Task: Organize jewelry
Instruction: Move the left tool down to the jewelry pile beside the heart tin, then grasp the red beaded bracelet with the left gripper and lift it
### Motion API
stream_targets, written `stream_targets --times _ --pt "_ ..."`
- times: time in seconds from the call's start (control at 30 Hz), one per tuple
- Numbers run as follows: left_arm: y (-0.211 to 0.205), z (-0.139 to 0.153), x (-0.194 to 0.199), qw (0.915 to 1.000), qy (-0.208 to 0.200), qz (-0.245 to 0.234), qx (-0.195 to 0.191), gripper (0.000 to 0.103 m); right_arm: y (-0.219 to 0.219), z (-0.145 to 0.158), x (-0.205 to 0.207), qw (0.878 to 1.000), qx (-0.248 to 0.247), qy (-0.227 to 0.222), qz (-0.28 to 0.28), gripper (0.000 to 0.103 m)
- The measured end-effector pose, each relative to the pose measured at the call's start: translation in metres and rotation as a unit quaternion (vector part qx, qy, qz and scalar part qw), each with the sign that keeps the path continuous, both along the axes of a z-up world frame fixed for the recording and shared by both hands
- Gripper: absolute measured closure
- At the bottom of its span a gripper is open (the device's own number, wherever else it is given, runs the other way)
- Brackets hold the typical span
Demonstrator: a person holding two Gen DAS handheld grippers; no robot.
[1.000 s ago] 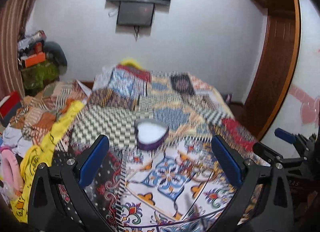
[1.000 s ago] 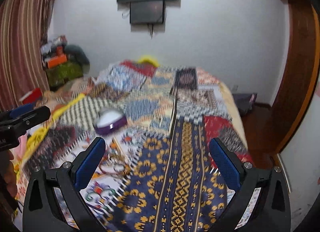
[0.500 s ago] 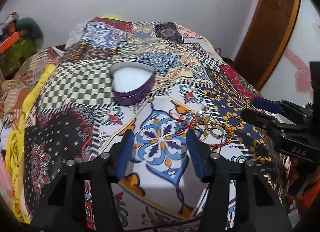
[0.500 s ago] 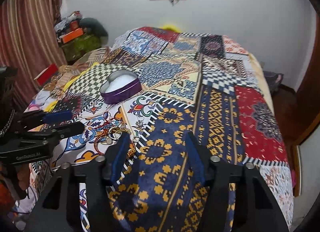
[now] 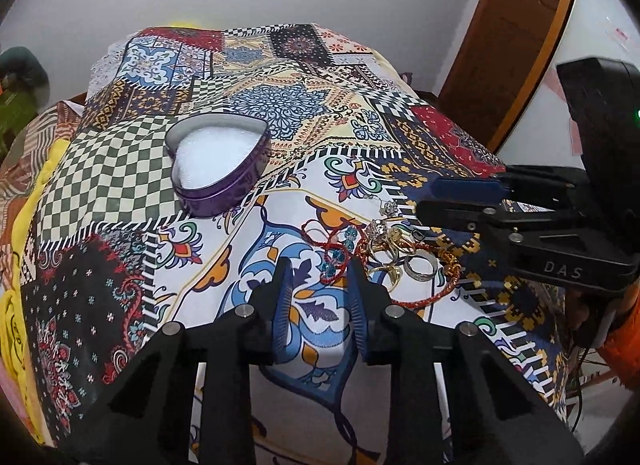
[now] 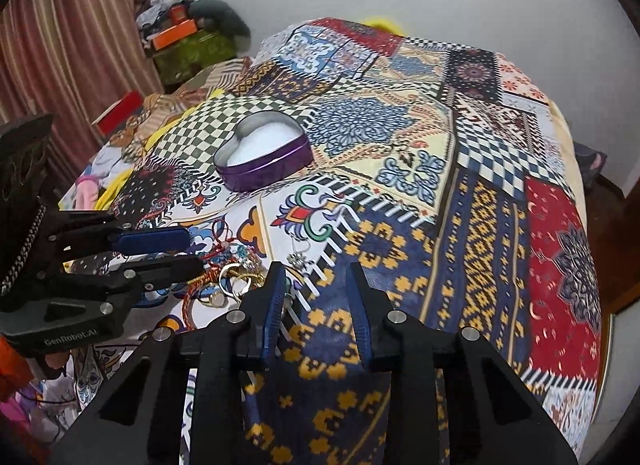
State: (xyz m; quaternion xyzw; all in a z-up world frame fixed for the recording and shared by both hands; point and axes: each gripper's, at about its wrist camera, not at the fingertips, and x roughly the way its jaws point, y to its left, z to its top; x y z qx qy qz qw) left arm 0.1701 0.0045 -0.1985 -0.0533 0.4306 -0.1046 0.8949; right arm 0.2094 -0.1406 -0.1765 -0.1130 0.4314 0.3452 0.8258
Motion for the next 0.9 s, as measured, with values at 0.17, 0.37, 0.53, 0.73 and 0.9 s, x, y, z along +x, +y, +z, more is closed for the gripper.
stream_targets --times 0.17,0.37,0.53,0.73,0.9 --pt "0.0 -0.003 0.006 1.0 0.0 -0.005 0.0 0.076 0.011 -0.005 0.007 1.0 -0.014 0.004 0.019 0.079" --pt "0.001 -0.006 0.01 0.9999 -0.003 -0.011 -0.004 0.085 0.018 -0.014 0.009 0.999 -0.03 0.004 0.028 0.088" --pt "0.001 -0.007 0.009 0.9998 -0.003 -0.017 -0.009 0.097 0.021 -0.015 0.009 0.999 -0.034 0.0 0.029 0.093" --pt "0.001 -0.002 0.005 0.9998 -0.015 -0.015 -0.006 0.097 0.016 -0.01 0.009 1.0 -0.024 -0.002 0.02 0.094" --pt "0.006 0.009 0.003 0.9996 -0.025 -0.006 -0.014 0.097 0.009 0.003 0.007 1.0 -0.01 -0.013 0.011 0.094"
